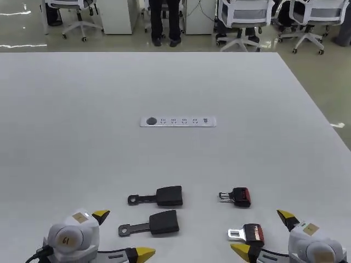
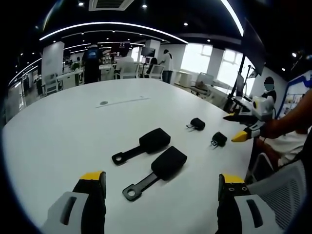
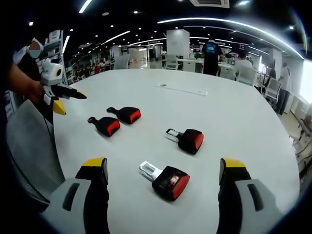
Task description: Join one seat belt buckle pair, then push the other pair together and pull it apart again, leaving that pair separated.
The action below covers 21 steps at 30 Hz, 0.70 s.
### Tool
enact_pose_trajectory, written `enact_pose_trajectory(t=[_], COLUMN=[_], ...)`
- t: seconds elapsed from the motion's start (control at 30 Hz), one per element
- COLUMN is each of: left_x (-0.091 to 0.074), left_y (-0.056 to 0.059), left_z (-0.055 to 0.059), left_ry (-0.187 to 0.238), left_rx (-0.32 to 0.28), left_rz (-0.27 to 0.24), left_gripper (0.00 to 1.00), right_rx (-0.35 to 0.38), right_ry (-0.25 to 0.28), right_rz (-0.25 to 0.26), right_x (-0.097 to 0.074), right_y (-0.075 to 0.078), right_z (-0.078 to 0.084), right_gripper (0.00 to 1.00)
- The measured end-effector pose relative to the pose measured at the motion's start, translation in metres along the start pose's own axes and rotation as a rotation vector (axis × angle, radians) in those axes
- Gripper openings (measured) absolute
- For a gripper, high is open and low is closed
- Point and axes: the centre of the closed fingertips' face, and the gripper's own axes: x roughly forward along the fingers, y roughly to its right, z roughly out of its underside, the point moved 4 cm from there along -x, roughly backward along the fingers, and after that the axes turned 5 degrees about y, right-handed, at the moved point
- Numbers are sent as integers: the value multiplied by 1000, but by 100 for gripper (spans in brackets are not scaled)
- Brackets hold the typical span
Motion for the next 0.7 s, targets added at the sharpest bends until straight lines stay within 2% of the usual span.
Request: enact_pose_trajectory(t=[0.13,0.27,0.57,0.7], left_x=[7,13,25,30], left_y=[-8,-4,-5,-6], left_z=[5,4,11,11], left_ry=[-14,-20,-55,-62], left_rx=[7,5,26,39], left_rz=[10,16,35,45], left_gripper=[98,97,96,95], right_rx=[0,0,-1,-9], right_ry=[-13,-22,-50,-60], right_rz=[-24,-35,-70,-89], right_x=[5,10,23,24], right_y=[-4,-2,2,1], right_z=[2,3,9,8], right_gripper=[93,93,92,92])
